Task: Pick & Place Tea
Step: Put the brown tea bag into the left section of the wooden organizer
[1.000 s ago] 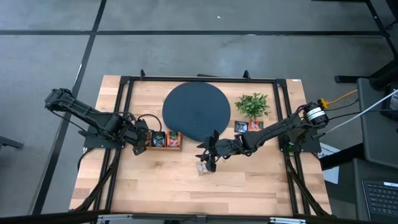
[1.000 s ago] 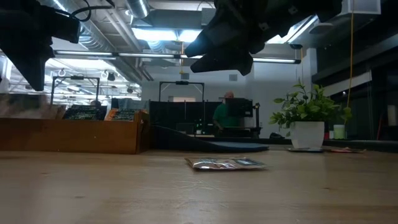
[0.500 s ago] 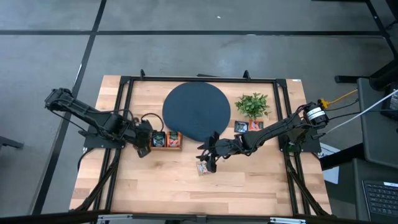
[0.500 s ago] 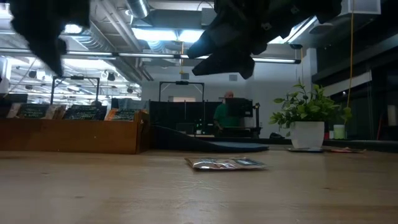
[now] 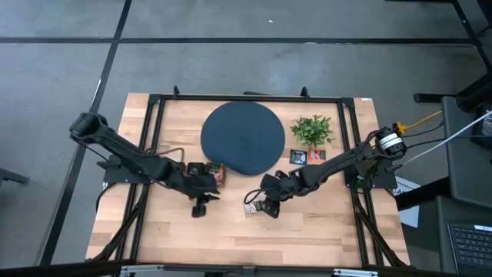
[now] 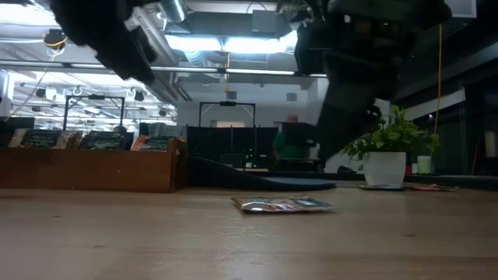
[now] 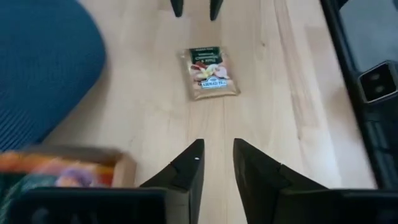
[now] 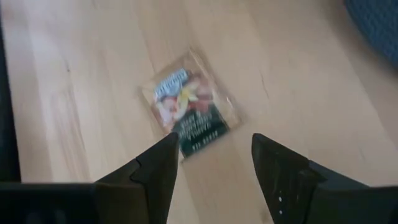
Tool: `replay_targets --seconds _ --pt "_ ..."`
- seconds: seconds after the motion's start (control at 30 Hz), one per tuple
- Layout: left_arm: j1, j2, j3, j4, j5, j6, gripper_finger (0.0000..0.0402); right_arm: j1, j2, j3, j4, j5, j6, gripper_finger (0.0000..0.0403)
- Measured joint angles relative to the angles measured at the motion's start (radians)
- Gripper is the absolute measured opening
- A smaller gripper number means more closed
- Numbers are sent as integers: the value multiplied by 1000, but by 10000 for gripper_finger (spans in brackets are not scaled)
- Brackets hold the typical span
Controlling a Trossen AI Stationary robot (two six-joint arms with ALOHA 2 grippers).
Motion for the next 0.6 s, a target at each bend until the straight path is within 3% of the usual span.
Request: replay_targets --seconds 0.17,0.43,0.6 --pt "0 132 0 139 0 59 63 23 0 0 -29 0 16 204" --pt "1 281 0 356 -26 169 36 55 7 0 -23 37 -89 204" --pt "16 375 49 378 -28 173 5 53 20 -1 -12 37 -80 204"
